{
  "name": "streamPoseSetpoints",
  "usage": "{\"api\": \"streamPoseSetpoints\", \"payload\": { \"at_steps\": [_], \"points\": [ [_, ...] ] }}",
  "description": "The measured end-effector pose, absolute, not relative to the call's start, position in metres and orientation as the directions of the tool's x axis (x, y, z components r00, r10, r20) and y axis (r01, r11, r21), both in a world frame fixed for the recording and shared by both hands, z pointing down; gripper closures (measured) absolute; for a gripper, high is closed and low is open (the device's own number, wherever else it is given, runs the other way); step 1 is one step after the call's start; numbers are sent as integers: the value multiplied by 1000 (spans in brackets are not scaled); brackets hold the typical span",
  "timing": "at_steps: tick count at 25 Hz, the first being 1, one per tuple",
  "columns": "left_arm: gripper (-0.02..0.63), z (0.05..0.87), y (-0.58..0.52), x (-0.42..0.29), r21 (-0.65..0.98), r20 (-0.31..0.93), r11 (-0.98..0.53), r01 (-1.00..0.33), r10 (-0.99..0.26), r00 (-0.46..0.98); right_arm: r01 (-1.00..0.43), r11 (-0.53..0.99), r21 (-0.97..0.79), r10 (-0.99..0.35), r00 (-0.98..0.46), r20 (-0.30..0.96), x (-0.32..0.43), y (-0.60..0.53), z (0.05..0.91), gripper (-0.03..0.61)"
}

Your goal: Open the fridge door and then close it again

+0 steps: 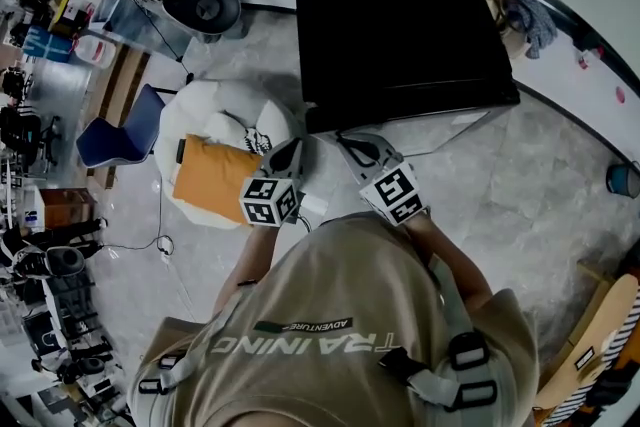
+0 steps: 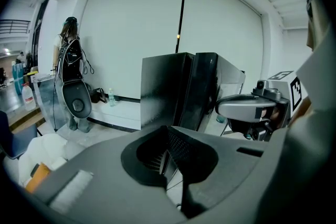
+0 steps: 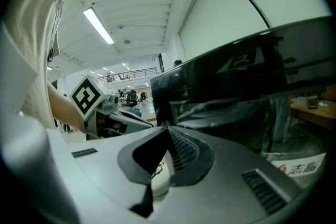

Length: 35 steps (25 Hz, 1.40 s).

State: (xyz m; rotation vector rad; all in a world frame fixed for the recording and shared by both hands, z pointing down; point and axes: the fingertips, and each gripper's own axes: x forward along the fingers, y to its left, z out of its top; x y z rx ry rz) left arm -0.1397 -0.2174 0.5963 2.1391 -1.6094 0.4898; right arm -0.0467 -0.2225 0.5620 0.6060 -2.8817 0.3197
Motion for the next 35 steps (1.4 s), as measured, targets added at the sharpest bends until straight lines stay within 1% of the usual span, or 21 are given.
{"api": "streamPoseSetpoints", "payload": {
  "at_steps": [15, 17, 22, 27, 30, 35],
  "points": [
    [614, 589, -214, -139, 139, 512, -261, -955, -807, 294, -481, 860, -169, -434, -865, 250, -33, -229, 552, 583],
    [614, 589, -213, -139, 149, 509, -266, -952, -805, 305, -497, 855, -152, -448, -853, 269, -29, -226, 552, 583],
    [614, 593, -204, -137, 199, 524, -281, -939, -779, 344, -557, 819, -142, -479, -798, 367, -19, -216, 558, 583],
    [614, 602, -197, -138, 231, 544, -290, -929, -753, 370, -590, 798, -123, -500, -762, 412, -13, -209, 557, 583],
    [614, 598, -198, -139, 236, 539, -290, -927, -755, 373, -606, 790, -90, -531, -751, 393, -9, -209, 547, 583],
    [612, 577, -207, -152, 240, 494, -265, -934, -795, 353, -611, 791, -38, -559, -747, 359, -14, -206, 529, 583]
  ]
}}
